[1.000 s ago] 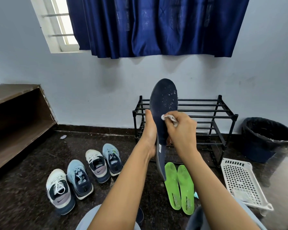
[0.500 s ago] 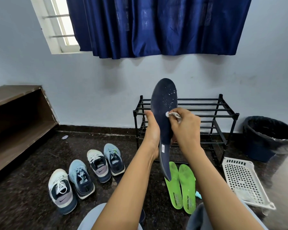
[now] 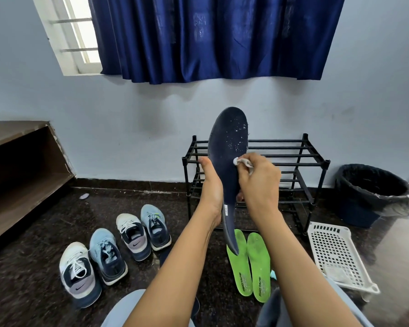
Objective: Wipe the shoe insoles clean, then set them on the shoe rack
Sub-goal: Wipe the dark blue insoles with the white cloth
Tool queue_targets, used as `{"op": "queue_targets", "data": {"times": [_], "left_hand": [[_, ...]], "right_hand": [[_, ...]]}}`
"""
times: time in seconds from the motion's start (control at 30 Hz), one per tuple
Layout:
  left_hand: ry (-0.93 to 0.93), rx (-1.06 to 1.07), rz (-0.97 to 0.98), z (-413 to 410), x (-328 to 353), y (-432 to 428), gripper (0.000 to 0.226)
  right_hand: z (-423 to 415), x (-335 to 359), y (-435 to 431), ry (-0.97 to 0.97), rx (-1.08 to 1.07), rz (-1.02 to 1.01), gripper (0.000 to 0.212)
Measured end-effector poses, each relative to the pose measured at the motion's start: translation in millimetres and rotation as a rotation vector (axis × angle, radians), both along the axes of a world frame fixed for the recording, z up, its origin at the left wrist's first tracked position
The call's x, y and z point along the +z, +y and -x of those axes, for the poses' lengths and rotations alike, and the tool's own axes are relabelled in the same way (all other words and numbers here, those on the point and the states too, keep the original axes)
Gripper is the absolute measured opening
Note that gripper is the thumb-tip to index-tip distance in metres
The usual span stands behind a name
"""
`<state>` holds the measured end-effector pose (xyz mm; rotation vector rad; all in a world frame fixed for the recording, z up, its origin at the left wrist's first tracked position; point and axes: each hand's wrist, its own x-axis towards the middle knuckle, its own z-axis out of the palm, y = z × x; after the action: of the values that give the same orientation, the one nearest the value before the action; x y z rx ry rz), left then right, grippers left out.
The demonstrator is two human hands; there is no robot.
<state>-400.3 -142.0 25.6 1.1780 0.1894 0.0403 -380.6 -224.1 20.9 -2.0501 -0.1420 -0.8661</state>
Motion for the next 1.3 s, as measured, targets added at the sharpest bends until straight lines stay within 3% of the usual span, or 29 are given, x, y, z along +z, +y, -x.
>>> {"op": "queue_targets", "data": {"times": [0.07, 0.23, 0.4, 0.57, 0.73, 0.97, 1.1, 1.2, 1.3], "left_hand": [[-0.015, 0.009, -0.018, 2, 2, -3, 0.077], [-0.011, 0.056, -0.030, -3, 3, 11, 0.082], [0.025, 0.046, -0.016, -1, 1, 13, 0.082], [0.063, 0.017, -0.039, 4, 1, 6, 0.085], [0.063, 0.060, -0.032, 2, 4, 17, 0.076], [0.038, 0.016, 0.021, 4, 3, 12, 0.083], [0.034, 0.026, 0.026, -1, 3, 16, 0.082], [0.027, 0.047, 0.040, -4, 2, 17, 0.079], [0.037, 0.042, 0.047, -2, 2, 13, 0.081]], "right_hand": [[0, 7, -7, 0.027, -0.012, -0.051, 0.008], [10, -4, 1, 0.172, 0.206, -0.023, 0.012], [5, -8, 4, 0.161, 0.187, -0.095, 0.010], [0, 0, -5, 0.107, 0.038, -0.065, 0.012], [11, -10, 7, 0.212, 0.210, 0.006, 0.013], [7, 4, 3, 0.119, 0.089, -0.067, 0.016], [10, -3, 5, 0.197, 0.229, -0.077, 0.013], [10, -6, 7, 0.202, 0.222, 0.033, 0.014], [8, 3, 5, 0.149, 0.194, -0.032, 0.016]]}}
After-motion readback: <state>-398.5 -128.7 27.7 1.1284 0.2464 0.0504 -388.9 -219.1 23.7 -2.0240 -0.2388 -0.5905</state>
